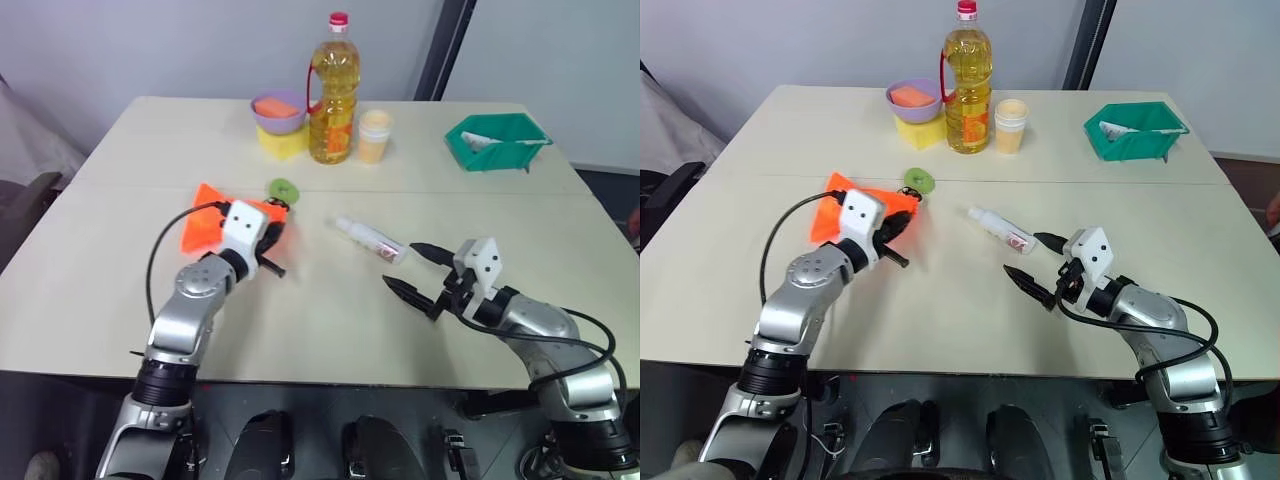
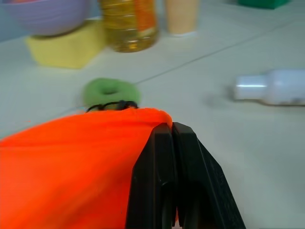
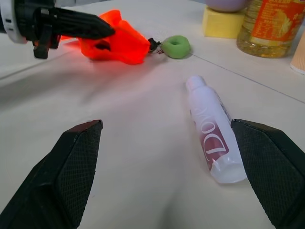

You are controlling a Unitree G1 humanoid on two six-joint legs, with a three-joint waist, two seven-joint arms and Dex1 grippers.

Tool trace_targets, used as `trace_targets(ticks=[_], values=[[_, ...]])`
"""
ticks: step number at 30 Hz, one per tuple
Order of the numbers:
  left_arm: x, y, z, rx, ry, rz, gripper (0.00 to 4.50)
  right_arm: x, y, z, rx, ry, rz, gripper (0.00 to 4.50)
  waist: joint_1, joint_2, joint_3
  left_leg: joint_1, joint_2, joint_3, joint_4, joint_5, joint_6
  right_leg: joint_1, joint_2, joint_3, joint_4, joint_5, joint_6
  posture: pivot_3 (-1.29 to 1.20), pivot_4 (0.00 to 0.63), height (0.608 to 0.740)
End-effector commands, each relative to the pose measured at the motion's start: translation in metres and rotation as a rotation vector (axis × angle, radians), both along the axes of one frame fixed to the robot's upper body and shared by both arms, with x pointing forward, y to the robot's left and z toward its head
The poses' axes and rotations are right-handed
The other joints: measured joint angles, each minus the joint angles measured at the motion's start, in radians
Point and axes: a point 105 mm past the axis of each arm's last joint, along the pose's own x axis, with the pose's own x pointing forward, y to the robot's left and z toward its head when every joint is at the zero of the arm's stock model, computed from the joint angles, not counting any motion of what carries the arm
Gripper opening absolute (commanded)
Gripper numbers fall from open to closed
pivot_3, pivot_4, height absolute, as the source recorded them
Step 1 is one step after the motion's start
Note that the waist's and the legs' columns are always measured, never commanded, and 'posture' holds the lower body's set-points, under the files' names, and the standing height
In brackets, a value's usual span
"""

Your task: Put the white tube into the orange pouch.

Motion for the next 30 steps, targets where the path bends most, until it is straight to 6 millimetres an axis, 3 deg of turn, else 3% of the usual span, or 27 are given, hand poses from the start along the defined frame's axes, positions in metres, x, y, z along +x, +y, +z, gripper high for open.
trace_targets(ticks=[1, 4, 8, 16, 20, 24, 29, 30], values=[[-0.016, -0.038, 0.017, -0.021, -0.043, -0.155, 0.03, 0.0, 0.0, 0.014, -0.001, -0.062, 0.005, 4.5, 0.0, 0.0, 0.0, 0.0, 0.0, 0.0, 0.0, 0.0, 0.0, 0.0, 0.0, 0.0, 0.0, 0.0, 0.0, 0.0, 0.15, 0.737], [-0.026, -0.053, 0.019, -0.039, -0.03, -0.223, 0.03, 0.001, -0.003, 0.015, -0.008, -0.064, -0.007, 4.5, -0.001, 0.0, 0.0, 0.0, 0.0, 0.0, 0.0, 0.0, 0.0, 0.0, 0.0, 0.0, 0.0, 0.0, 0.0, 0.0, 0.15, 0.737], [-0.032, -0.052, 0.024, -0.058, -0.026, -0.243, 0.03, 0.005, -0.007, 0.01, -0.045, -0.043, -0.035, 4.5, -0.003, 0.0, 0.0, 0.0, 0.0, 0.0, 0.0, 0.0, 0.0, 0.0, 0.001, 0.0, 0.0, 0.0, 0.0, 0.0, 0.15, 0.737], [-0.035, 0.015, 0.02, -0.036, 0.035, -0.146, 0.03, 0.032, -0.01, -0.008, -0.12, 0.009, -0.101, 4.5, -0.005, 0.0, 0.0, 0.001, 0.0, 0.0, 0.0, 0.0, -0.001, 0.0, 0.001, 0.001, 0.001, 0.0, 0.0, 0.0, 0.15, 0.737], [-0.037, 0.04, 0.018, -0.039, 0.055, -0.102, 0.03, 0.049, -0.007, -0.016, -0.139, 0.037, -0.114, 4.5, -0.003, 0.0, 0.0, 0.001, 0.0, 0.0, 0.0, 0.0, 0.0, 0.0, 0.001, 0.001, 0.001, 0.0, 0.0, 0.0, 0.15, 0.737], [-0.036, 0.047, 0.021, -0.093, 0.059, -0.084, 0.03, 0.071, -0.008, -0.026, -0.155, 0.064, -0.155, 4.5, -0.002, 0.0, 0.0, 0.001, 0.0, 0.0, 0.001, 0.0, 0.0, 0.0, 0.0, 0.001, 0.001, 0.0, 0.0, 0.0, 0.15, 0.737], [-0.034, 0.052, 0.021, -0.112, 0.059, -0.07, 0.03, 0.082, -0.005, -0.032, -0.15, 0.083, -0.15, 4.5, -0.004, 0.0, 0.0, 0.0, 0.0, 0.0, 0.0, 0.001, -0.001, 0.0, 0.0, 0.001, 0.001, 0.0, 0.0, 0.0, 0.15, 0.737], [-0.034, 0.053, 0.021, -0.11, 0.059, -0.067, 0.0, 0.083, -0.004, -0.032, -0.144, 0.086, -0.149, 3.97, -0.005, 0.0, 0.0, 0.0, 0.0, 0.0, 0.0, 0.001, -0.001, 0.0, 0.001, 0.001, 0.001, 0.0, 0.0, 0.0, 0.15, 0.737]])
